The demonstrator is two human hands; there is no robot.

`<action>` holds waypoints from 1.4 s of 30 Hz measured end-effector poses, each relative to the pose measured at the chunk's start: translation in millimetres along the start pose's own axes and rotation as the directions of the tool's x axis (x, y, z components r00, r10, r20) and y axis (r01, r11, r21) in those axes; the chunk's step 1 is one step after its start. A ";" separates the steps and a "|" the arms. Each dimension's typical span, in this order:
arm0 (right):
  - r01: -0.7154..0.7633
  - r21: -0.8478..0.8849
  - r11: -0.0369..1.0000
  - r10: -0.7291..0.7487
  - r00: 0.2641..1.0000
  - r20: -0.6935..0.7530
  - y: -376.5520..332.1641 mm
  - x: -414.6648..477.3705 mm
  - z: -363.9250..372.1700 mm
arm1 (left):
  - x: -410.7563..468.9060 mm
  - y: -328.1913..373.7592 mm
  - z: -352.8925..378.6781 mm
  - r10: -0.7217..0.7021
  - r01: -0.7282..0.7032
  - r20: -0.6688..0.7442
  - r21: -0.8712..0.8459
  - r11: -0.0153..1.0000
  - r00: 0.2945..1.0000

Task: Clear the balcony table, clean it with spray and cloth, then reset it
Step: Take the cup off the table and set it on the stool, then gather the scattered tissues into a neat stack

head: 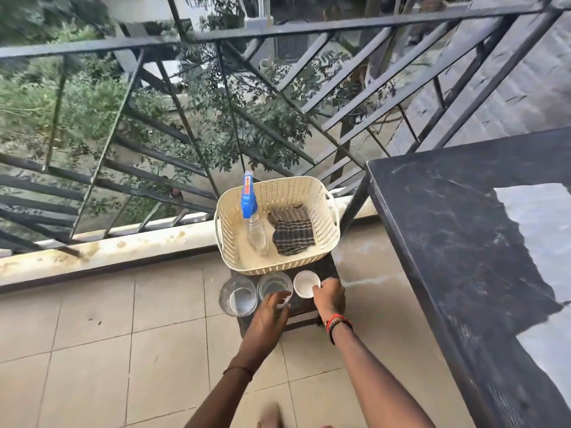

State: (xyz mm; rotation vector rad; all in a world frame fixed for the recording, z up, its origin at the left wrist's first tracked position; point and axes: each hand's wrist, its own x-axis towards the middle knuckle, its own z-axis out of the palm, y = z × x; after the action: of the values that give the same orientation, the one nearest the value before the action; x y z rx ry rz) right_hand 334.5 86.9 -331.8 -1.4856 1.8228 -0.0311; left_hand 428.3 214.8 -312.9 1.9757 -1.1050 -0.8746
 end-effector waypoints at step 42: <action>0.141 0.638 0.757 0.192 0.885 -0.424 196.3 -211.8 -352.1 | -79.4 351.9 151.9 0.561 -0.590 0.399 -0.059 0.805 0.726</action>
State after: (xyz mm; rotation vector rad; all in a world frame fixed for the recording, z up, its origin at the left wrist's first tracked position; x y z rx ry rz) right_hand -21.2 176.5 -61.9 -0.9731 1.9000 -1.0075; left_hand 126.5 110.2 -86.7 1.3699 -1.8844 -0.9066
